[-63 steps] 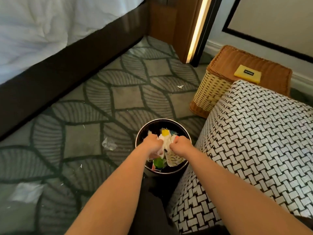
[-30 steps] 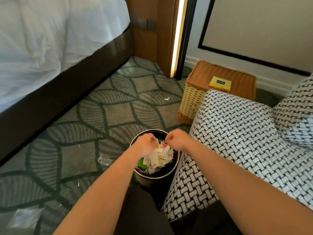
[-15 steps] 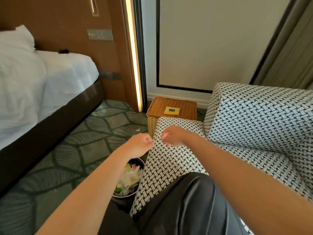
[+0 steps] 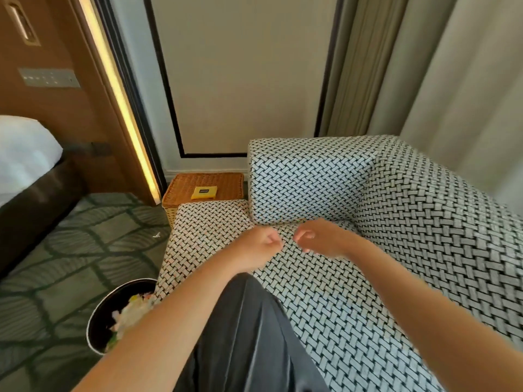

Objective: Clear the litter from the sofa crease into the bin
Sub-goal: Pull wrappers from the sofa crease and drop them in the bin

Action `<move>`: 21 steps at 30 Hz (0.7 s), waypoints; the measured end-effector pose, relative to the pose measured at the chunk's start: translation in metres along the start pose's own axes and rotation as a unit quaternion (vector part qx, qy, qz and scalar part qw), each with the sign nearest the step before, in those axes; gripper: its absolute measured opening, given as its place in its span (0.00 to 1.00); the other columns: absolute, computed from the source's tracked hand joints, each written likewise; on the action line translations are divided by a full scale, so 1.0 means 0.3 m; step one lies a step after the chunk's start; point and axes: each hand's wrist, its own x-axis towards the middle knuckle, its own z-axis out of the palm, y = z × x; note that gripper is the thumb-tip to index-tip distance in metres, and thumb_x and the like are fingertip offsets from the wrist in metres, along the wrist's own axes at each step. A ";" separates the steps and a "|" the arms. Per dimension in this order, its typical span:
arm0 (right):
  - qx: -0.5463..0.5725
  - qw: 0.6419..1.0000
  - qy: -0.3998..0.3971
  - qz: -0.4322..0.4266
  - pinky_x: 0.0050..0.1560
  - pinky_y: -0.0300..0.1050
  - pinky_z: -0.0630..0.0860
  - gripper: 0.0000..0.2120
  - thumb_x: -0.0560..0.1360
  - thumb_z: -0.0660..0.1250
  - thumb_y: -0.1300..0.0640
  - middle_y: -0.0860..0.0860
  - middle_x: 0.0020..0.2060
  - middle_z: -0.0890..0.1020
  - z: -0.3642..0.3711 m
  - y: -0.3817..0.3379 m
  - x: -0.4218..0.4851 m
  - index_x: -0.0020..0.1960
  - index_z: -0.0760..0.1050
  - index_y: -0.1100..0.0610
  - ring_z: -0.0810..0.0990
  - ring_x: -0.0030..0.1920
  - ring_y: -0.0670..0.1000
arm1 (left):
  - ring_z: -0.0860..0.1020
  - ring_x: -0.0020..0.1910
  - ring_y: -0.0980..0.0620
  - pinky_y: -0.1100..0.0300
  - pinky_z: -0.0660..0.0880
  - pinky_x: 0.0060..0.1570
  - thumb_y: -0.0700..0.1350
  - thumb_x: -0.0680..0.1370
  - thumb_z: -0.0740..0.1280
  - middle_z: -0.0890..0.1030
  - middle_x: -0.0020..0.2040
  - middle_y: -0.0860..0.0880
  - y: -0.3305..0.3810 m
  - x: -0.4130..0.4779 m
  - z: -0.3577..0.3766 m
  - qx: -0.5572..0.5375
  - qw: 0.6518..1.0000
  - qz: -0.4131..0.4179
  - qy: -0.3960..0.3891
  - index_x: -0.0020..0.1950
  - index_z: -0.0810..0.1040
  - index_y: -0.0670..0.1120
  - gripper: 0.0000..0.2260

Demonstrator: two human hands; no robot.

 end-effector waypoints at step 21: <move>0.052 0.893 0.288 0.343 0.54 0.45 0.77 0.20 0.76 0.63 0.57 0.55 0.63 0.69 0.513 0.687 -0.585 0.68 0.67 0.56 0.76 0.54 0.52 | 0.73 0.60 0.56 0.66 0.67 0.57 0.46 0.80 0.58 0.74 0.64 0.49 0.060 -0.014 0.772 -0.084 0.986 -0.007 -0.146 0.65 0.71 0.45 0.14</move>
